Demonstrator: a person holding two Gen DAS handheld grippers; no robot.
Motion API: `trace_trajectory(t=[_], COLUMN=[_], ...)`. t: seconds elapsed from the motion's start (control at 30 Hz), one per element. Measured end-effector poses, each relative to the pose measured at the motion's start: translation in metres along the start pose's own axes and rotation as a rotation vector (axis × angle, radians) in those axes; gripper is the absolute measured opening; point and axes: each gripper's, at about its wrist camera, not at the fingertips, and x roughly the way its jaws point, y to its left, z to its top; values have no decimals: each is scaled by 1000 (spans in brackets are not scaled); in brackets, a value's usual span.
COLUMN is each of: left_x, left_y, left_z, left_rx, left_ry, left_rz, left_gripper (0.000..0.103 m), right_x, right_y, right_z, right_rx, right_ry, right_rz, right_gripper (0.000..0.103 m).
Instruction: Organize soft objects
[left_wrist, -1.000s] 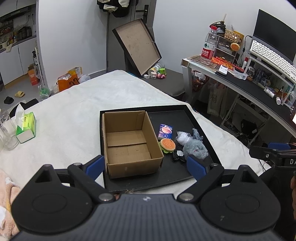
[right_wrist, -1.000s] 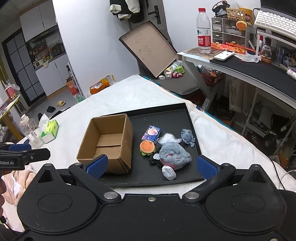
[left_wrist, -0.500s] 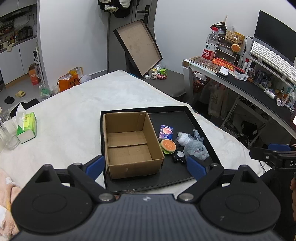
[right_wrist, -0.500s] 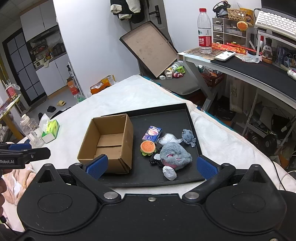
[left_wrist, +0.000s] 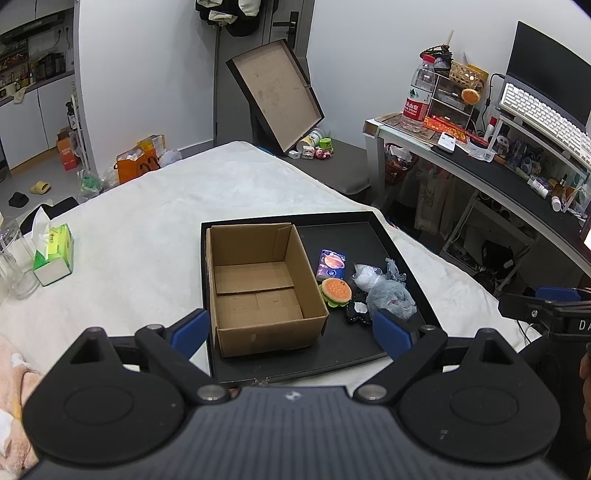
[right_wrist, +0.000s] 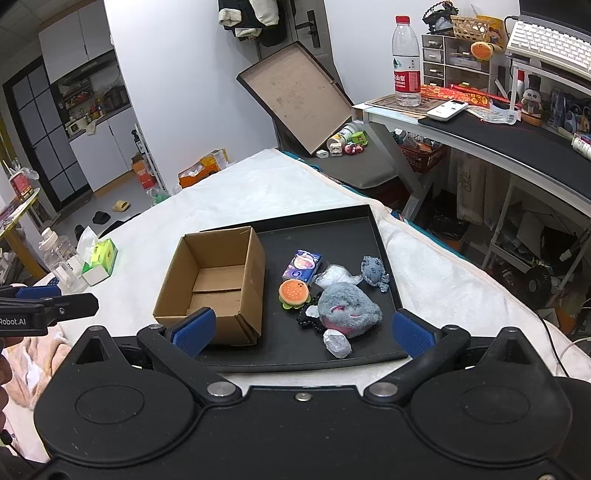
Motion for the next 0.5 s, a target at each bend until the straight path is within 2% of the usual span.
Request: trace_trajectory(t=[0.5], left_x=[0], left_y=[0], left_z=[0], left_rx=[0], left_ry=[1], left_rz=[-1], left_gripper=[95], right_x=[-1], right_y=[-1], right_z=[0], right_rx=[2], right_ry=[-1], right_rz=[0], right_gripper=[103])
